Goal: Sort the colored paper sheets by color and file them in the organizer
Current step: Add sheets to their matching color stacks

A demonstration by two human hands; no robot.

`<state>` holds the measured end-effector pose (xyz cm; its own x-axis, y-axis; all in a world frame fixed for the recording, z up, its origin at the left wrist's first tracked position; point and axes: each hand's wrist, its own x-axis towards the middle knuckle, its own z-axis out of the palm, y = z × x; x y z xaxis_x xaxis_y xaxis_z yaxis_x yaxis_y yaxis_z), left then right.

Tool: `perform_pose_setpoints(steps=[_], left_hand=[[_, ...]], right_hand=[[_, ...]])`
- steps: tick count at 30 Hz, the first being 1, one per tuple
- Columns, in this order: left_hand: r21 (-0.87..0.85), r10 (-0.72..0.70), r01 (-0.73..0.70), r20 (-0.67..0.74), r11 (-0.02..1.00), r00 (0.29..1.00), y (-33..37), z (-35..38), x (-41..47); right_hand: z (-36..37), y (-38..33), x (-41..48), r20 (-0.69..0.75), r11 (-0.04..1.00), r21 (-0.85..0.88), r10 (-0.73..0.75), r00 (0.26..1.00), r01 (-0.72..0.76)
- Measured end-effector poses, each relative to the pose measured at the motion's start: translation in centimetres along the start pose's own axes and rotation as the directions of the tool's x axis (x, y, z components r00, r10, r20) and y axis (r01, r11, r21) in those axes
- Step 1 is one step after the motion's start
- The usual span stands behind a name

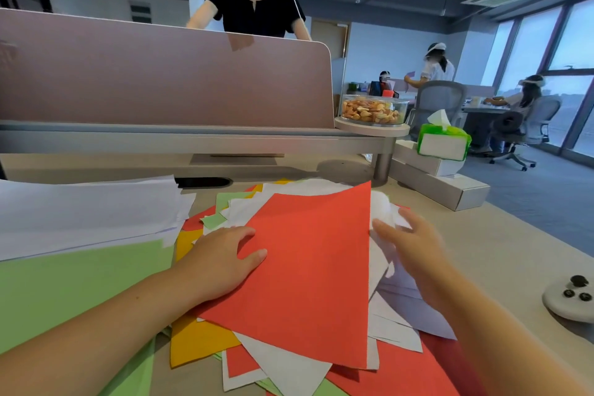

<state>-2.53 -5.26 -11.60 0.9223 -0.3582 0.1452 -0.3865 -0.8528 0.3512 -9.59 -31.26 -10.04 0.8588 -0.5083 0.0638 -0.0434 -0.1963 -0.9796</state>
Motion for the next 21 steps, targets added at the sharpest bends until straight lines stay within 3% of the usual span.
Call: perform_pose_setpoints(steps=[3,5,8,11,16,21], left_hand=[[0.0,-0.007,0.007,-0.035,1.0,0.999,0.2,-0.1,-0.1],[0.006,-0.019,0.019,-0.046,1.0,0.999,0.3,-0.1,-0.2],[0.005,-0.034,0.034,-0.047,0.999,0.998,0.4,0.0,-0.2],[-0.045,-0.03,0.026,-0.073,0.999,0.997,0.4,-0.1,-0.3],[-0.225,-0.069,0.03,-0.167,0.974,0.983,0.7,-0.7,-0.4],[-0.404,-0.151,0.054,-0.214,0.913,0.965,0.7,-1.3,-0.2]], right_hand=[[-0.4,-1.1,0.0,-0.052,0.887,0.445,0.161,0.986,-0.122],[-0.6,-1.8,-0.4,0.007,0.813,0.532,0.276,0.961,-0.237],[-0.1,-2.1,-1.3,0.172,0.82,0.426,0.342,0.924,-0.383],[0.9,-1.6,-1.7,0.236,0.871,0.275,0.348,0.907,-0.406],[0.7,-0.3,-1.5,0.053,0.934,-0.085,0.353,0.934,-0.348],[-0.5,-0.3,-0.1,0.048,0.953,0.01,0.303,0.952,-0.304]])
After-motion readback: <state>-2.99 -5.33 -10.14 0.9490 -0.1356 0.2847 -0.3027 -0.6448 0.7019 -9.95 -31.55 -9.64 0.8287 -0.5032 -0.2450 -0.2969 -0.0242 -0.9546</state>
